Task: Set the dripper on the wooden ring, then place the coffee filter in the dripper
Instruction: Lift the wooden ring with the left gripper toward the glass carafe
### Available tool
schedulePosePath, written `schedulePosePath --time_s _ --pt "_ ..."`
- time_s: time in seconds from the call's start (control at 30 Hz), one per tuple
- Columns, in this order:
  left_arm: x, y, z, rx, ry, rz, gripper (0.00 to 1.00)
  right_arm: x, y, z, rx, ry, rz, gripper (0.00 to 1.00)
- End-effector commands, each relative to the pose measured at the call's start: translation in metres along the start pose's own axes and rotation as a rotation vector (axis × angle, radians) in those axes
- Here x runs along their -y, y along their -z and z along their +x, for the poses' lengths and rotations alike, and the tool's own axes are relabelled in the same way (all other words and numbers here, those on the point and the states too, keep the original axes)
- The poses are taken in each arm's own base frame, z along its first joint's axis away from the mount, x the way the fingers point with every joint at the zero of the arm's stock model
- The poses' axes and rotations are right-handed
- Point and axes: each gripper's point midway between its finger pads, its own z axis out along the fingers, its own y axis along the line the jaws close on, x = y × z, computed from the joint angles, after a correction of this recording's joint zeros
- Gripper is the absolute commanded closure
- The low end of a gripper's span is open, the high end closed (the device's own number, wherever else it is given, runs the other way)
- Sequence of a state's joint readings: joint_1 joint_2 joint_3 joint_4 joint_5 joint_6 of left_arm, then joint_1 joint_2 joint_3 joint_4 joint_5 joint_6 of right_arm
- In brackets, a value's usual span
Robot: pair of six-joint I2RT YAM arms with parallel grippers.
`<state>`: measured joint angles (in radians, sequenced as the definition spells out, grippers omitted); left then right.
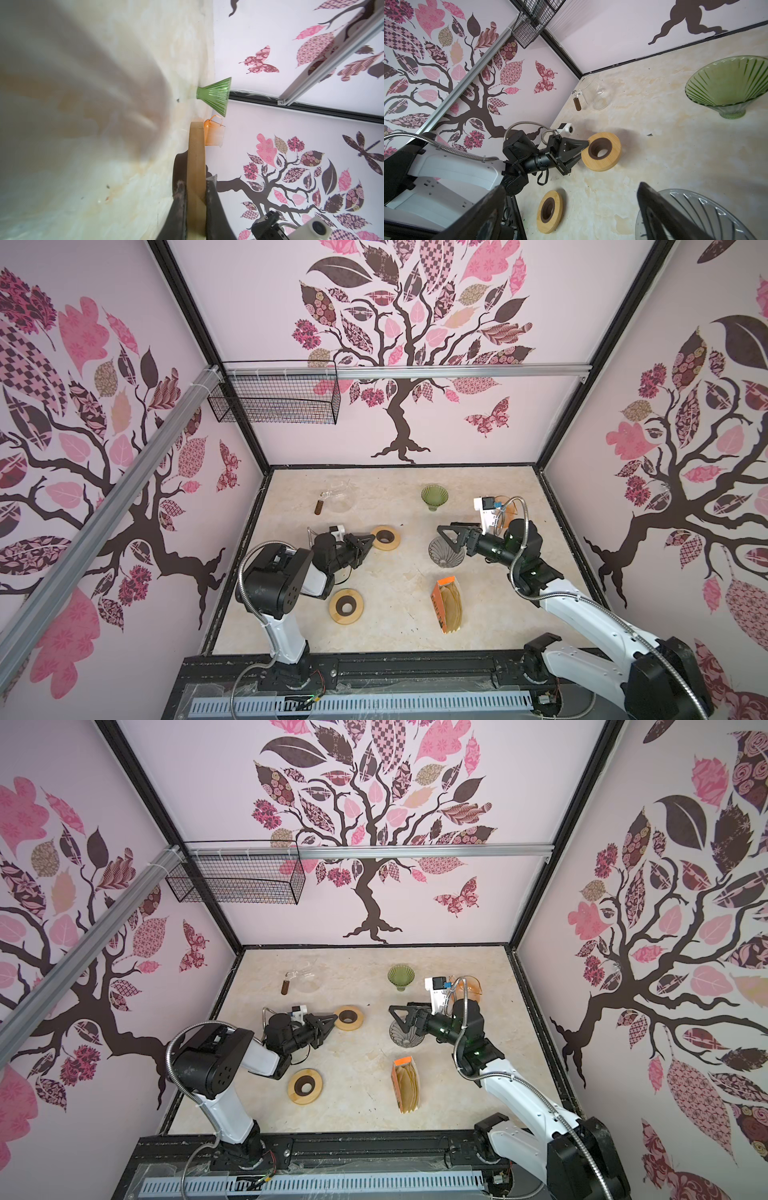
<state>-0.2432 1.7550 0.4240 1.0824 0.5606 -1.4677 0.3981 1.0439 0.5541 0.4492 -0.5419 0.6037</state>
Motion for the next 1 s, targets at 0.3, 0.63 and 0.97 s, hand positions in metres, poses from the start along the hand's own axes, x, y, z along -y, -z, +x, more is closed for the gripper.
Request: schedulePosePath --time_s 0.3,0.63,0.97 --pt "0.099 0.029 -0.025 0.101 -0.115 0.108 1.0 -0.01 -0.006 0.002 -0.009 0.033 -0.04 0.0" --pt "0.171 0.092 -0.085 0.255 -0.169 0.166 1.0 -0.038 -0.02 0.026 -0.05 0.091 -0.141 0.0" --pt "0.183 0.096 -0.151 0.337 -0.194 0.09 1.0 -0.046 -0.032 0.046 -0.081 0.145 -0.16 0.0"
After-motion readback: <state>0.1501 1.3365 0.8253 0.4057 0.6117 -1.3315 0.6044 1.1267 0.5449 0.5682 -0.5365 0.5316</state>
